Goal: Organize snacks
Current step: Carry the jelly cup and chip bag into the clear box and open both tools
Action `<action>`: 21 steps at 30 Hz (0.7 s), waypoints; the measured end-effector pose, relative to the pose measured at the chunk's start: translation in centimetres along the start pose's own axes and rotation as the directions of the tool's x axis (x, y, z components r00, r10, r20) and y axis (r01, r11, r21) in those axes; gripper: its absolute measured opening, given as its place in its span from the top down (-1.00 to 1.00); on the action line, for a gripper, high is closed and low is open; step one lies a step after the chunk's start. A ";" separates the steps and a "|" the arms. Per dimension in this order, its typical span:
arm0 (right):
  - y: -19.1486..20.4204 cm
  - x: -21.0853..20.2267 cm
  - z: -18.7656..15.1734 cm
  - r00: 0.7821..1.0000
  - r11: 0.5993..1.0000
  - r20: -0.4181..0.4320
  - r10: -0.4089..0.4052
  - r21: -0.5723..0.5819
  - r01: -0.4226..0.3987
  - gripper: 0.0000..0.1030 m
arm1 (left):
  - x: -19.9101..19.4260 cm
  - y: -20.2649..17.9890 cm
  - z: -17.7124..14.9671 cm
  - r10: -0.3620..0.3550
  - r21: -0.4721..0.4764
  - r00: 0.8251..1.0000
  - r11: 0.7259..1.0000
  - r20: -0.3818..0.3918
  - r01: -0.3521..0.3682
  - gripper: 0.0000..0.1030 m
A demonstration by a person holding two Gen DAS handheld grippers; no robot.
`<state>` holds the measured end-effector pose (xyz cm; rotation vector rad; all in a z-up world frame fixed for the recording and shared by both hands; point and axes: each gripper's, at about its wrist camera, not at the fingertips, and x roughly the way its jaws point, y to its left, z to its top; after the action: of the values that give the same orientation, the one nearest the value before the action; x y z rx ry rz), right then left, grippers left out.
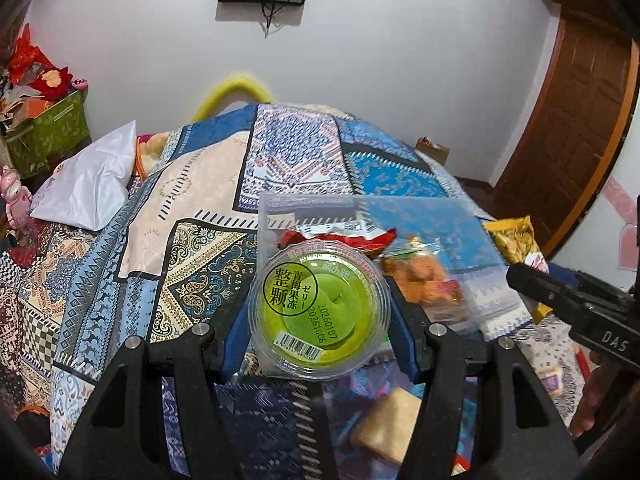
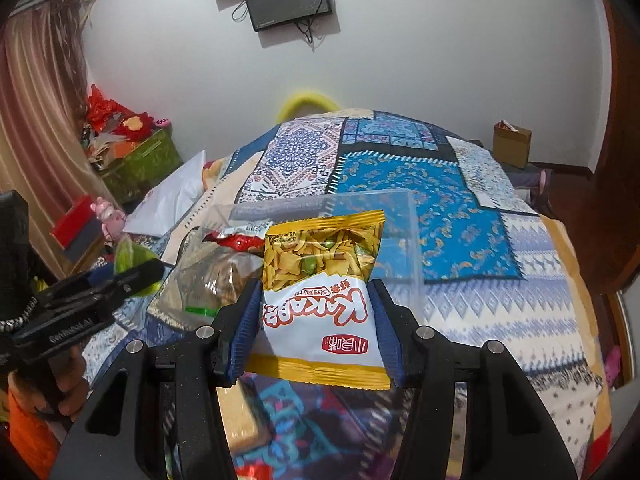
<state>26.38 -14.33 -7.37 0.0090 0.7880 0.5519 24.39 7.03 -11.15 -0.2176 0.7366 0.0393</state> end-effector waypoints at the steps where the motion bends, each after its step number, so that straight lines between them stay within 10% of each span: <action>1: 0.2 0.5 0.2 1.000 1.000 -0.006 0.006 -0.003 -0.006 0.04 | 0.5 0.1 0.0 0.004 0.001 1.000 1.000 -0.006 -0.004 -0.15; 21: 3.1 7.8 0.7 0.987 0.996 -0.151 0.048 -0.069 -0.059 0.00 | 5.0 1.4 -0.1 0.001 -0.012 0.997 1.000 -0.072 -0.002 -0.18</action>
<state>29.88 -7.81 -11.42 -0.0796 0.9154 0.6375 27.85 8.16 -14.80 -0.2313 0.8085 0.0377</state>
